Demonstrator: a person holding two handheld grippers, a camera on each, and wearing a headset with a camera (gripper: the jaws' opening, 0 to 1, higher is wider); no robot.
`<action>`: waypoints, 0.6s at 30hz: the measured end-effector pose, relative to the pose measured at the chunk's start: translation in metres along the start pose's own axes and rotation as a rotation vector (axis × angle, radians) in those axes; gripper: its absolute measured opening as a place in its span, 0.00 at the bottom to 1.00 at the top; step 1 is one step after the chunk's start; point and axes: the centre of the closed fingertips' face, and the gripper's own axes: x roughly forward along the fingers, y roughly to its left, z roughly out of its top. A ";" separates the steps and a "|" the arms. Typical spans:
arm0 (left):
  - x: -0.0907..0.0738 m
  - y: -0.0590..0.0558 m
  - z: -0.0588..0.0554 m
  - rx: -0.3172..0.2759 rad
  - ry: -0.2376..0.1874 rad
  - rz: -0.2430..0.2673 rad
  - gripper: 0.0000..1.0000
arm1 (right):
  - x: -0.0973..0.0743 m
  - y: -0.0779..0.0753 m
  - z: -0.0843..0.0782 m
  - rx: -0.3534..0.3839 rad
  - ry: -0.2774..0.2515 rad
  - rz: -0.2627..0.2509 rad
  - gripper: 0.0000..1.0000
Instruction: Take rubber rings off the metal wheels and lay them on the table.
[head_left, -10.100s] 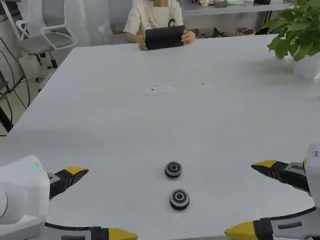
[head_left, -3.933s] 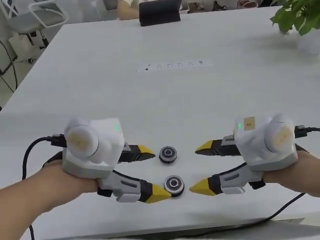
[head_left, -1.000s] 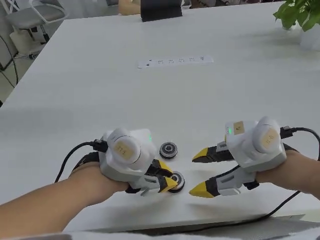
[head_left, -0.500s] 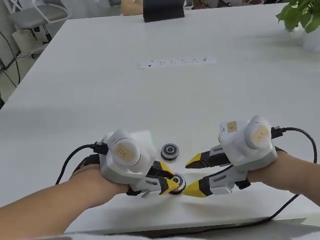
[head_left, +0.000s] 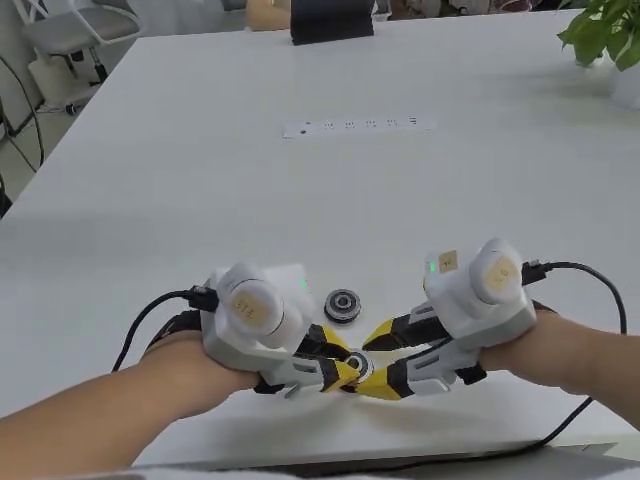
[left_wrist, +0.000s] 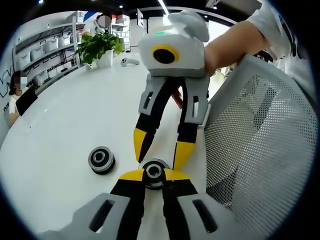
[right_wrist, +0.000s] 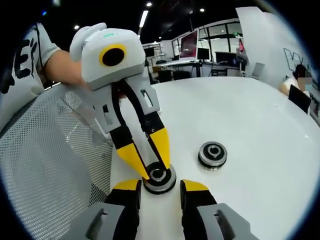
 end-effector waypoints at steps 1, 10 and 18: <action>0.000 0.000 0.000 -0.001 0.000 0.000 0.08 | 0.000 0.000 0.001 0.006 -0.005 -0.001 0.28; 0.000 0.001 0.000 0.001 -0.001 0.004 0.07 | 0.001 0.002 -0.004 -0.017 0.014 -0.004 0.24; 0.001 0.000 0.000 0.001 -0.001 0.009 0.07 | -0.003 0.001 -0.006 -0.011 0.012 -0.011 0.21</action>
